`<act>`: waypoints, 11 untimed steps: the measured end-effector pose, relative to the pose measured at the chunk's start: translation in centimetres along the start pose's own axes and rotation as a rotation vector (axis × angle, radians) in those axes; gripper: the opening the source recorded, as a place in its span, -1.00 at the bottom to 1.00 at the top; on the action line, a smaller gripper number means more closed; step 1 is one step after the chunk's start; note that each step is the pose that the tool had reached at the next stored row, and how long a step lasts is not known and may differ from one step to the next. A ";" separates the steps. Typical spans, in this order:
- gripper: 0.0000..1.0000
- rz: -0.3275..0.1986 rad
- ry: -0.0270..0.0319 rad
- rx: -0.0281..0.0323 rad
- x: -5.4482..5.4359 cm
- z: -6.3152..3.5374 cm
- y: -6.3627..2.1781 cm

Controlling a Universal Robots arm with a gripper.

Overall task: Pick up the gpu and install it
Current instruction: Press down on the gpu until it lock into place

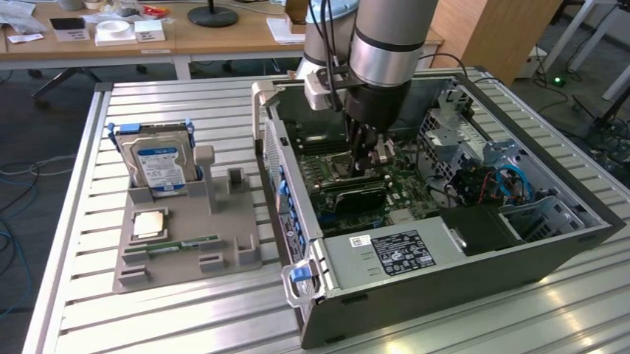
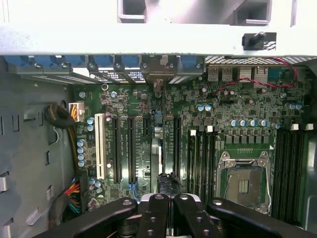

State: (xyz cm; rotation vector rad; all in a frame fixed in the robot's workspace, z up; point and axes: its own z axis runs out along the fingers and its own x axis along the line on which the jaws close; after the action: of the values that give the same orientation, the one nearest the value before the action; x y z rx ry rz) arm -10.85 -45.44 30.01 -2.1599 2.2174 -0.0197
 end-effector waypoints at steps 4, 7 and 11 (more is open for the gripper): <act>-0.79 0.000 0.0007 -0.0151 0.0 -0.02 -0.32; -0.79 0.001 0.0010 -0.0304 0.0 -0.01 -0.67; -0.79 0.003 0.0013 -0.0382 0.0 -0.01 -0.90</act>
State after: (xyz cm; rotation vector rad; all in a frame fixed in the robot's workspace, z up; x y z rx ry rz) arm -9.96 -45.43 30.05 -2.1767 2.2395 0.0215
